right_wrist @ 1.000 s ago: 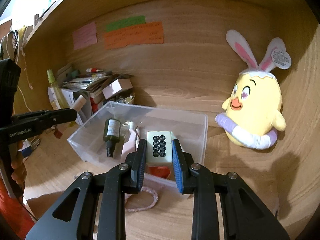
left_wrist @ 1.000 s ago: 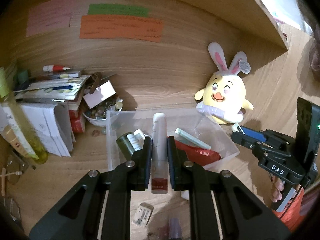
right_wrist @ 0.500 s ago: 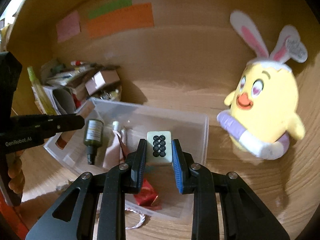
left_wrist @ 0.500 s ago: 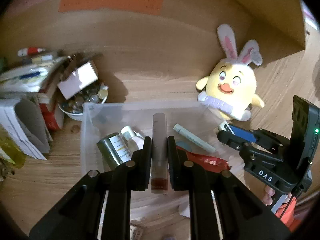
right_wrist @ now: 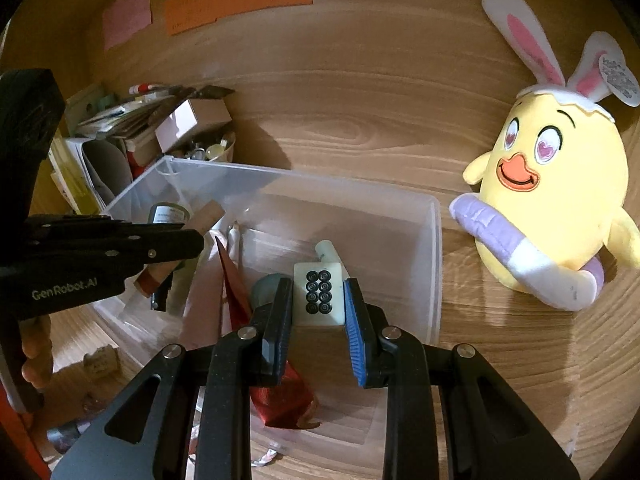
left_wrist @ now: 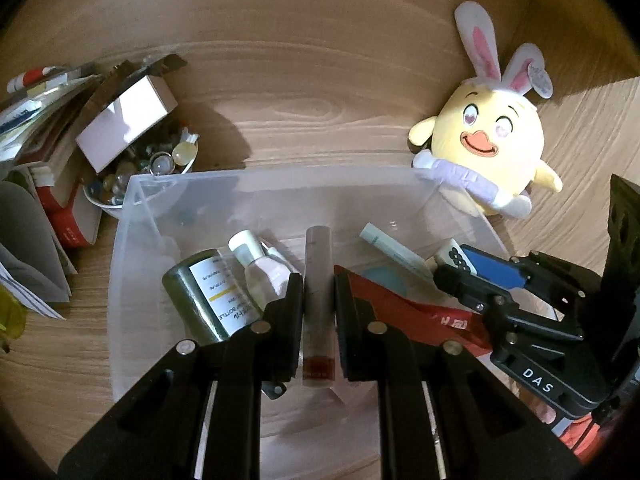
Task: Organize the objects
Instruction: 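Carry the tube and tile into the clear box and open both tools, then withdraw both tools toward the dark bottle and blue box on the desk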
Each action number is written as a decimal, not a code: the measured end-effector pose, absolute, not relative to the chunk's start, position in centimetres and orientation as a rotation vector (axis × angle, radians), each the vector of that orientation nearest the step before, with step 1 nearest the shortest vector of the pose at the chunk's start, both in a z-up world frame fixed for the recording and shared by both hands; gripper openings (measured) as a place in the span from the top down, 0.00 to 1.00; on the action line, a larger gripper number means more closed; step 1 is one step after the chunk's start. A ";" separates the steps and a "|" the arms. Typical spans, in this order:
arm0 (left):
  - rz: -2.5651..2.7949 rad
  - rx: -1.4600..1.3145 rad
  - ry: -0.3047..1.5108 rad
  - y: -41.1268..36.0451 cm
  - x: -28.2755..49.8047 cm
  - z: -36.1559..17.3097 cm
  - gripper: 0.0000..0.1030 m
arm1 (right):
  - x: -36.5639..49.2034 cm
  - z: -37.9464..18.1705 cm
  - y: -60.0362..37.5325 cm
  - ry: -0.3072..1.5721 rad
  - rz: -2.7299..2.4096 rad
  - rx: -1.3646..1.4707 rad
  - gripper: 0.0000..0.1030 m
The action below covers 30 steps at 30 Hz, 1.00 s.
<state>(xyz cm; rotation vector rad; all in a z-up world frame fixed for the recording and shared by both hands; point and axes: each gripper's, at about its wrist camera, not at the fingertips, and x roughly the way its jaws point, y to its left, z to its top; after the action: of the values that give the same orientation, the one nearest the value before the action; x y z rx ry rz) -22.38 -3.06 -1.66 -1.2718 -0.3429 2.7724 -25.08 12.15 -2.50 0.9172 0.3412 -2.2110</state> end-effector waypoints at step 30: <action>2.886 -1.107 -0.215 -2.2 -12.5 2.9 0.41 | -17.3 1.8 15.9 0.281 -2.262 0.773 0.31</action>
<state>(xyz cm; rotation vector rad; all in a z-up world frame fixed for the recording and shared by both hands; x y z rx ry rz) -12.53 -2.22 2.88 -1.1071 -0.2149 2.8858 -17.34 15.94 1.82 0.7728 0.2808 -2.2624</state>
